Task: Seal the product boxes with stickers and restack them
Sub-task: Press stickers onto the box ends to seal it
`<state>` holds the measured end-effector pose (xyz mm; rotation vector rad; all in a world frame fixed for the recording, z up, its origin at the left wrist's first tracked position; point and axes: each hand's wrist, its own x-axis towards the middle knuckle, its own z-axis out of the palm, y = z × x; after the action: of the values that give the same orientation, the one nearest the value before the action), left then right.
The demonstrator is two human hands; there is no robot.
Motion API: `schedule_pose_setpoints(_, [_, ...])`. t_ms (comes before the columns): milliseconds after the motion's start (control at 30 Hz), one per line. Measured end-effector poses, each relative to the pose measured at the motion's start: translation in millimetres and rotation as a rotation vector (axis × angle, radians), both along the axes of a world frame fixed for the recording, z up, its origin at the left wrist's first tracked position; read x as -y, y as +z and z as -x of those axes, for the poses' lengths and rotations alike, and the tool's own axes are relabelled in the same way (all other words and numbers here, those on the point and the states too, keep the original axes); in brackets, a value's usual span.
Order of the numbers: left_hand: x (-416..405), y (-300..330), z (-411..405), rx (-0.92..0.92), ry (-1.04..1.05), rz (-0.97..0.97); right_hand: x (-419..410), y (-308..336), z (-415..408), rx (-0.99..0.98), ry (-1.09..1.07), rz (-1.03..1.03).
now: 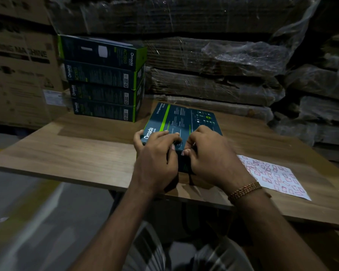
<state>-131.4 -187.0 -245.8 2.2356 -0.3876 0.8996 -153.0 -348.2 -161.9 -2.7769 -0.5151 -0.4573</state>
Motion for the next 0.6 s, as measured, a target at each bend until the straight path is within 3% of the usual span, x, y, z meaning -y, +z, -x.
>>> schedule_pose_setpoints(600, [-1.0,1.1,3.3,0.015,-0.012,-0.064,-3.1,-0.2,-3.1,0.001,-0.027,0.038])
